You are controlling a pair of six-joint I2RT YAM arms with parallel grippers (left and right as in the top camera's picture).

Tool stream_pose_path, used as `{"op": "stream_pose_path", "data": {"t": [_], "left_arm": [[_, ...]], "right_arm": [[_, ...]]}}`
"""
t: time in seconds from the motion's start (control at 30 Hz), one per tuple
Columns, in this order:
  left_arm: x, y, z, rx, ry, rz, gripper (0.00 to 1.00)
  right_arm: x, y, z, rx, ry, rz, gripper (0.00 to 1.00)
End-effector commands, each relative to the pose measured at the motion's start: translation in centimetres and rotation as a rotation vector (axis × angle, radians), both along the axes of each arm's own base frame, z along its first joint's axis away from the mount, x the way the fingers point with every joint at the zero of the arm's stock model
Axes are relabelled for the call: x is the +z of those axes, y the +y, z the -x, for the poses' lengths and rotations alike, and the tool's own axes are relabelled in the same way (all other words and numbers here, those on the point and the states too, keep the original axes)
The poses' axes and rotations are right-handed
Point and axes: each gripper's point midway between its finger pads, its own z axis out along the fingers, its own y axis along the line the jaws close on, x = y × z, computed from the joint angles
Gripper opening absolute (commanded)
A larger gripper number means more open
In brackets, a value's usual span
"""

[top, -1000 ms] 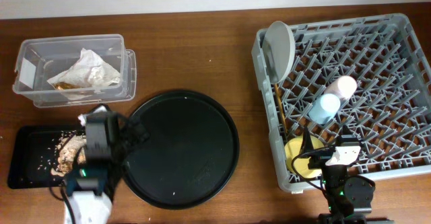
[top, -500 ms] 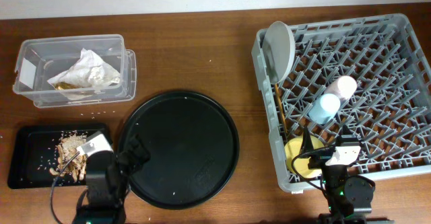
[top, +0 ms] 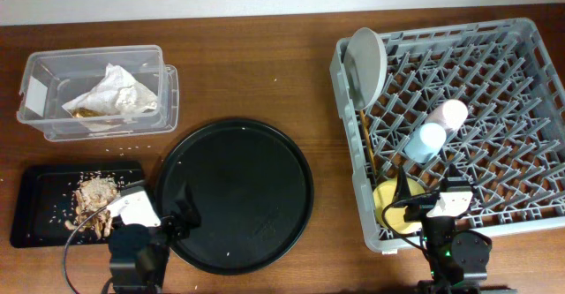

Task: Sort waste into correct bins and load items into the dishwasher rack

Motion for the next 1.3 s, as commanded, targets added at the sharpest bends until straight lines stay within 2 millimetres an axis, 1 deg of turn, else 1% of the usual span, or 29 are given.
{"op": "stream_pose_path", "data": {"t": [0.0, 0.07, 0.2, 0.3, 0.4, 0.57, 0.67, 0.73, 0.83, 0.87, 0.9, 1.0, 1.27], "left_arm": [[0.4, -0.8, 0.1, -0.14, -0.027, -0.194, 0.99], [1.0, -0.8, 0.0, -0.159, -0.054, -0.241, 0.99], [1.8, -0.8, 0.1, -0.16, -0.094, -0.246, 0.99], [2.4, -1.7, 0.0, -0.225, -0.141, -0.293, 0.99], [3.3, -2.7, -0.5, -0.295, -0.247, -0.361, 0.99], [3.4, -2.8, -1.2, -0.264, -0.375, -0.347, 0.99], [4.3, -2.7, -1.5, -0.24, -0.475, -0.351, 0.99], [5.0, -2.2, -1.6, -0.195, -0.567, -0.365, 0.99], [4.7, -1.8, -1.7, -0.177, -0.552, -0.368, 0.99], [4.3, -1.6, -1.8, -0.167, -0.532, -0.364, 0.99], [3.7, -1.1, -1.8, -0.135, -0.504, -0.338, 0.99], [0.7, 1.4, -1.7, 0.025, -0.372, -0.214, 0.99], [0.8, 2.2, -1.6, 0.059, -0.374, -0.222, 0.99]], "right_arm": [[-0.2, -0.3, 0.0, -0.015, 0.002, -0.007, 0.99], [-0.2, -0.3, 0.0, -0.015, 0.002, -0.007, 0.99], [-0.2, -0.3, 0.0, -0.015, 0.002, -0.007, 0.99], [-0.2, -0.3, 0.0, -0.015, 0.002, -0.007, 0.99], [-0.2, -0.3, 0.0, -0.015, 0.002, -0.007, 0.99], [-0.2, -0.3, 0.0, -0.015, 0.002, -0.007, 0.99], [-0.2, -0.3, 0.0, -0.015, 0.002, -0.007, 0.99], [-0.2, -0.3, 0.0, -0.015, 0.002, -0.007, 0.99], [-0.2, -0.3, 0.0, -0.015, 0.002, -0.007, 0.99], [-0.2, -0.3, 0.0, -0.015, 0.002, -0.007, 0.99], [-0.2, -0.3, 0.0, -0.015, 0.002, -0.007, 0.99], [-0.2, -0.3, 0.0, -0.015, 0.002, -0.007, 0.99], [-0.2, -0.3, 0.0, -0.015, 0.002, -0.007, 0.99]]}}
